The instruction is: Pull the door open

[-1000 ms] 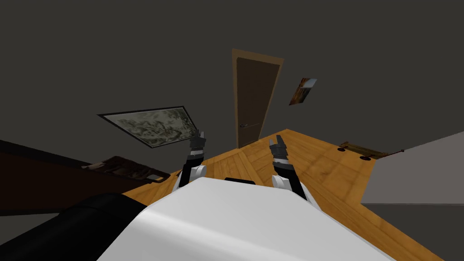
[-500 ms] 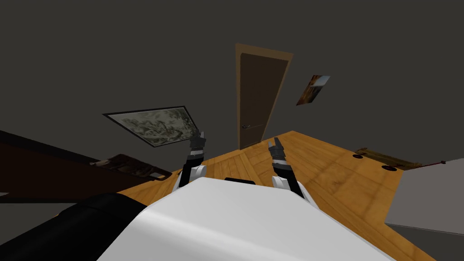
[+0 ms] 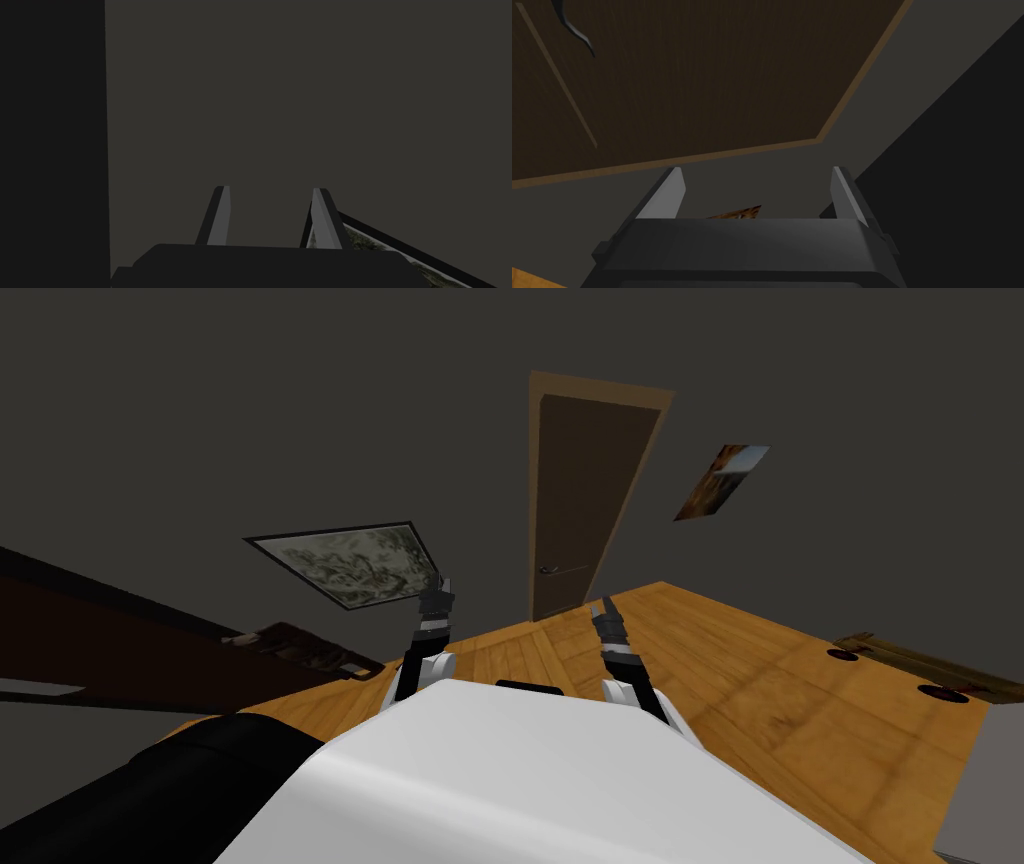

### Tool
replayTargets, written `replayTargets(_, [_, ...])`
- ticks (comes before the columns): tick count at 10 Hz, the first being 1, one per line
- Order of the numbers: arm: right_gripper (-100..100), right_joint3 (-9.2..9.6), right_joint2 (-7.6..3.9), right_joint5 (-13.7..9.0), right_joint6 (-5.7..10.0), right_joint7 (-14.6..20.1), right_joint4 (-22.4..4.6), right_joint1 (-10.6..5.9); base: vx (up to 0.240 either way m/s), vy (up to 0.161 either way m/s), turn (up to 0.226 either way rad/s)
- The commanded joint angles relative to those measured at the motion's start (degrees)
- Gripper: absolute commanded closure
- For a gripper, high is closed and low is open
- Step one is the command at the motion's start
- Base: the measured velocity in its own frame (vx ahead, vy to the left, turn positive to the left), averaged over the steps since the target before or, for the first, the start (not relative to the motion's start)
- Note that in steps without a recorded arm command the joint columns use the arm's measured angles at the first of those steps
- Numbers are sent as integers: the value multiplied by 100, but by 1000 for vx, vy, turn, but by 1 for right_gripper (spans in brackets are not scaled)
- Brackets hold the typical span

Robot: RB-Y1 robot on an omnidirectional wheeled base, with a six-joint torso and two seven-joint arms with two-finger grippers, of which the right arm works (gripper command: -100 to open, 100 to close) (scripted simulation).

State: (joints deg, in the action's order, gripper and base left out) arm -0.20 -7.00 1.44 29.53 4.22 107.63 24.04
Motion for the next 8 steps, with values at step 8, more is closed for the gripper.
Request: replayTargets(8, [-100,-166,-336,154,346,423,-1207,-237,110,-23,129])
